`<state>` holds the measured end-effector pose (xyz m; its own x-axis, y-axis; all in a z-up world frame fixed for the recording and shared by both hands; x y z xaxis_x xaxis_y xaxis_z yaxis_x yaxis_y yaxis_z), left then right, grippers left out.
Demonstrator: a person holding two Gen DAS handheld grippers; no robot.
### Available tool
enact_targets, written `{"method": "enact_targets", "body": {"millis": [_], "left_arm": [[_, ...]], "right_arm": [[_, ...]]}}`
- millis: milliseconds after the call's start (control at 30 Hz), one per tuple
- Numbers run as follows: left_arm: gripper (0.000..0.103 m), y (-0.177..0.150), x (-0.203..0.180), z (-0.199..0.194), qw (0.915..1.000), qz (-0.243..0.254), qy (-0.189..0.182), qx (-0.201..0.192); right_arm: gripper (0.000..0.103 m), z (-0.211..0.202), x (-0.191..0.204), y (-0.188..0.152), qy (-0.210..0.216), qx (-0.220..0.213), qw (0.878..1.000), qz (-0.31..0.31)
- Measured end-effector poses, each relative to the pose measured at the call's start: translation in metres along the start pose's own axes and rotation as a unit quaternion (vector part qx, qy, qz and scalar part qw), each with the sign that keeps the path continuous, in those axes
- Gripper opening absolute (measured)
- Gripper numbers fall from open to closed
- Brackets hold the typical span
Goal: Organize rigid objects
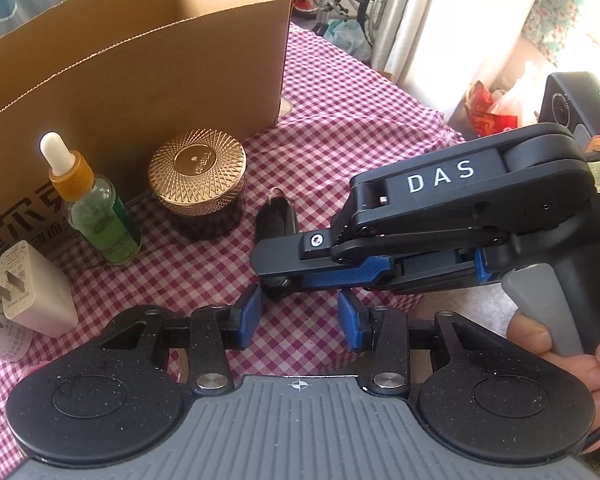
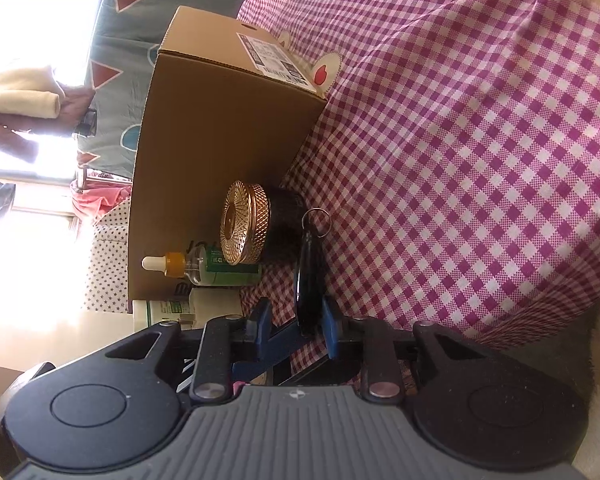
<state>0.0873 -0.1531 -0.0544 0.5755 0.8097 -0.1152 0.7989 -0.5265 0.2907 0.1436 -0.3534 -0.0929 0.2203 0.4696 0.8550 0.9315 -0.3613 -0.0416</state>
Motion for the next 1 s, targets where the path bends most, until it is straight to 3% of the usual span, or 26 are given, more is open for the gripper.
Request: {"method": "enact_targets", "body": {"millis": [200,600,767,900,1000], "left_arm": [[0.041,0.001,0.004,-0.001,0.9999,-0.005,-0.011,0.003],[0.046,-0.004,0.004,-0.011,0.9997,-0.009,-0.025,0.002],[0.048,0.002,0.013,-0.014,0.9989,-0.028,-0.038,-0.004],[0.048,0.011,0.017,-0.010,0.9981,-0.036,-0.050,0.001],[0.048,0.013,0.018,-0.008,0.9976,-0.036,-0.059,0.007]], "right_arm": [[0.015,0.005,-0.006,0.003,0.005,0.000,1.000,0.003],[0.019,-0.024,-0.017,0.001,-0.009,-0.004,1.000,-0.005],[0.025,-0.040,-0.017,0.007,-0.018,-0.023,0.999,-0.015],[0.026,-0.041,-0.013,0.016,-0.020,-0.014,1.000,-0.018],[0.045,-0.042,-0.010,0.014,-0.030,-0.001,0.999,-0.028]]}}
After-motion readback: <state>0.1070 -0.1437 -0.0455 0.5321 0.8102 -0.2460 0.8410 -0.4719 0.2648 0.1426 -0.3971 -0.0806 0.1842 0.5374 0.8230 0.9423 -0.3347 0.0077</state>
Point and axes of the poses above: each gripper's, at about its wrist camera, not at the fingertips, and z roughly the way its jaws point, x to its left, y to its top, the point moved 1 cm from there along z, roughly the way its jaws point, and after that the axes turned 14 degrees about x, right-handed, at the moved point
